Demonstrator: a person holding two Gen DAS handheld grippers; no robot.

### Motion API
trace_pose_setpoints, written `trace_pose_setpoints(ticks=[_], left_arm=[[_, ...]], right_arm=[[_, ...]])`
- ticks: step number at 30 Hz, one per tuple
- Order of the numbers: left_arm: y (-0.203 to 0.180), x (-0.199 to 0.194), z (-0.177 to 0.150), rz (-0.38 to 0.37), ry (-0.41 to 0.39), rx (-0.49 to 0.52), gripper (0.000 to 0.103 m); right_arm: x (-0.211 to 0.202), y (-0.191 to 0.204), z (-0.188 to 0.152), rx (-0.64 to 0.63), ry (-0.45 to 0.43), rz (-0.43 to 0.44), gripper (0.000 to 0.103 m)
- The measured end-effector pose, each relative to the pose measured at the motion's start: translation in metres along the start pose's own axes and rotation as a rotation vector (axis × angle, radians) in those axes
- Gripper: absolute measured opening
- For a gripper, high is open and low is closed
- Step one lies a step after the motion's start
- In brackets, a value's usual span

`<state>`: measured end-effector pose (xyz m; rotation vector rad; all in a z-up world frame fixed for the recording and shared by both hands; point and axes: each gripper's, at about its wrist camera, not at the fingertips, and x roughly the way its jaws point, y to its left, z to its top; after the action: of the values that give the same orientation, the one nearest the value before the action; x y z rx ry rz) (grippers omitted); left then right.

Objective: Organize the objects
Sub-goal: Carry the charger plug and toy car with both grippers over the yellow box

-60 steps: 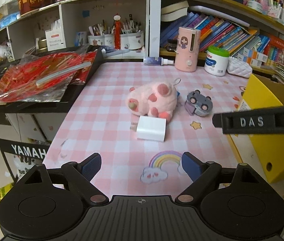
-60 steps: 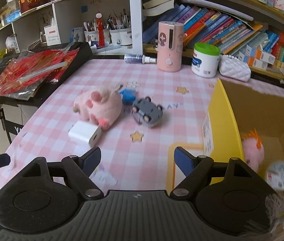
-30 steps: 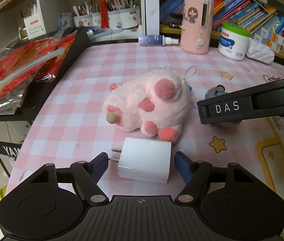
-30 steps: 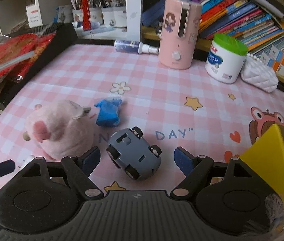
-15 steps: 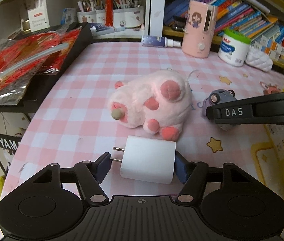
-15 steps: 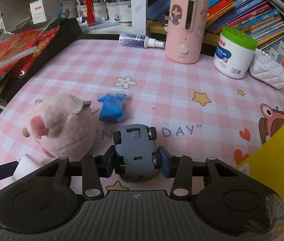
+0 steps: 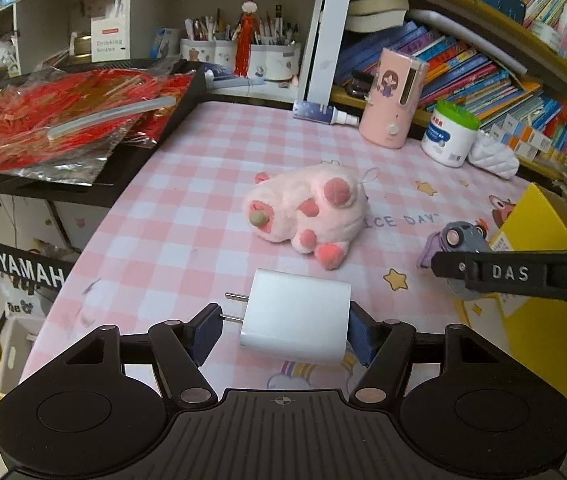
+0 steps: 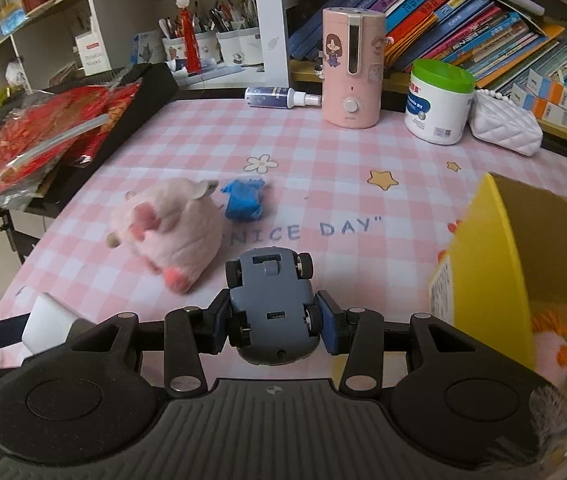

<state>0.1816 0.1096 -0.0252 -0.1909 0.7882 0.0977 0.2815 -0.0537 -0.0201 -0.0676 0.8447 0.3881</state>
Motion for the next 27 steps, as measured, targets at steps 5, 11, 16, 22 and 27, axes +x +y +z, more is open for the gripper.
trace_pose_setpoints(ticks=[5,11,16,22,27], left_arm=[[0.004,-0.019,-0.01,-0.007,-0.016,0.003,0.065],[0.009,-0.037,-0.023,-0.019,-0.025,0.005,0.065],[0.013,-0.054,-0.036,-0.033,-0.035,0.015,0.065],[0.018,-0.075,-0.053,-0.048,-0.038,0.025,0.065],[0.021,-0.092,-0.067,-0.059,-0.036,0.039,0.065]], right_arm=[[-0.022,0.005,-0.015,-0.01,-0.005,0.004,0.041],[-0.04,0.015,-0.034,-0.006,0.006,0.01,0.041],[-0.057,0.025,-0.048,-0.01,0.001,0.006,0.041],[-0.079,0.035,-0.071,0.0,-0.004,-0.009,0.041],[-0.094,0.043,-0.091,0.019,-0.005,-0.019,0.041]])
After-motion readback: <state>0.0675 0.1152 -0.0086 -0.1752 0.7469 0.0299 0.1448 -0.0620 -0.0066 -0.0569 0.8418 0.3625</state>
